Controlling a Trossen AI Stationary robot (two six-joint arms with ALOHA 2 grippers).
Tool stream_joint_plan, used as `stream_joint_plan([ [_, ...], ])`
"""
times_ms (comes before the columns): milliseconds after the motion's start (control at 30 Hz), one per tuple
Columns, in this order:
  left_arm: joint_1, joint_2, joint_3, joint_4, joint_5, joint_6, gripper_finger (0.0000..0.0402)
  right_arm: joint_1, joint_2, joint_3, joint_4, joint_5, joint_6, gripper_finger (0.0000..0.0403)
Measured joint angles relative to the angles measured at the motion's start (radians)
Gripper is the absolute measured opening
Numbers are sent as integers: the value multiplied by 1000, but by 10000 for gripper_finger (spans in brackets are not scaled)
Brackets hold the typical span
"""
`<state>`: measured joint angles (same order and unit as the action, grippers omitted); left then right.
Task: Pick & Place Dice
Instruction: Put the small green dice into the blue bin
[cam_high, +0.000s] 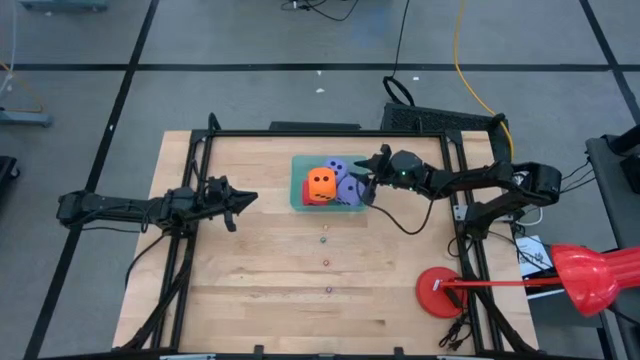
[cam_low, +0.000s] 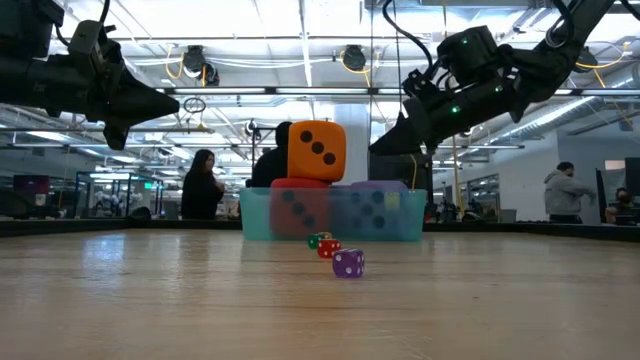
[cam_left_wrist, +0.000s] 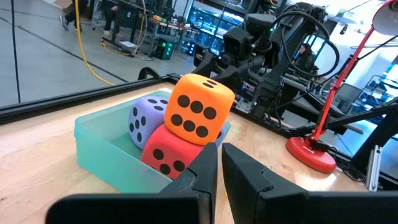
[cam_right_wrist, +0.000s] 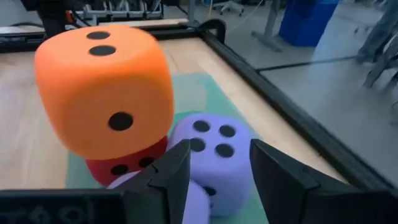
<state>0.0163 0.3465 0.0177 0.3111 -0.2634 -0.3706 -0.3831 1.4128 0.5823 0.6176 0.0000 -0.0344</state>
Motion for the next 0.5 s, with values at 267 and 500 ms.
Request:
stream_joint_plan([
  [267,0,0,0,0,0,0,33,-37,0,0,52,2,-48,155],
  [500,0,0,0,0,0,0,33,-53,0,0,-3,-5,-32,155],
])
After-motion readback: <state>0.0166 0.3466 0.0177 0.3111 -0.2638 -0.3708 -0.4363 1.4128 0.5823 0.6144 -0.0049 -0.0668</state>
